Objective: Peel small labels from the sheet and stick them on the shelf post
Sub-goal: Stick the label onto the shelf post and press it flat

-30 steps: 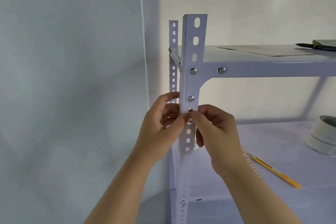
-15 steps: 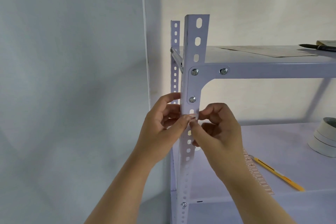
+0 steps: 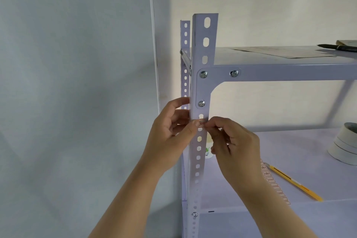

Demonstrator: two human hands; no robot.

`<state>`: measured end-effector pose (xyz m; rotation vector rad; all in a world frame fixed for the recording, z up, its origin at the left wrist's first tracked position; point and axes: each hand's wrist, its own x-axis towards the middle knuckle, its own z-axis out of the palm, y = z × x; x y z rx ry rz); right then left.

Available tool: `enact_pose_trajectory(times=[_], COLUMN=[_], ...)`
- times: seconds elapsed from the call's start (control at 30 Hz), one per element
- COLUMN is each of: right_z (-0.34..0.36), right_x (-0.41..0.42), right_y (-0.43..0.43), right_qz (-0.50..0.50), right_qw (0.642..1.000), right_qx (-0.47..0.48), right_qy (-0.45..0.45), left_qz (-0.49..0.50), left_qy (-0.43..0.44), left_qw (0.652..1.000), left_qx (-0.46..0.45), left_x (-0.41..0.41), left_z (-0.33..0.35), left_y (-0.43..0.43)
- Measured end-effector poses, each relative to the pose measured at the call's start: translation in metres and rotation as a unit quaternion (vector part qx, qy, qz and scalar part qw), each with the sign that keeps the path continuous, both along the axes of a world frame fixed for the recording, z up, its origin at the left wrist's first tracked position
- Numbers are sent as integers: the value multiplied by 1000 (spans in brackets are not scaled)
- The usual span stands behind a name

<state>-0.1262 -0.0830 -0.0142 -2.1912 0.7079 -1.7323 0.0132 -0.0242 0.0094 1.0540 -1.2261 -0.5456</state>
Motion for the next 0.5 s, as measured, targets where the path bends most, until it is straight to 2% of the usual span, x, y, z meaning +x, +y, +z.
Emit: enact_pose_trajectory(times=[0.17,0.27,0.33,0.4,0.5], right_z=[-4,-2,2,8,16], right_x=[-7,-12,-15,-16,-16], right_y=[1,8,12,14,17], right_qz=[43,73,102,144,204], right_qw=[999,990,967,939,901], right_qx=[-4,111,212,273,319], right_qy=[31,-38,-95,-155,-214], left_qz=[1,47,145,236,224], left_qy=[8,-14,-59,-131,-223], left_qw=[1000,999,986,955,934], left_qx=[-4,-10,-51,-124,-163], left_x=[-2,-5,-7,-5,-4], left_z=[1,-5,-10,-13,-9], left_y=[0,-1,0,4,12])
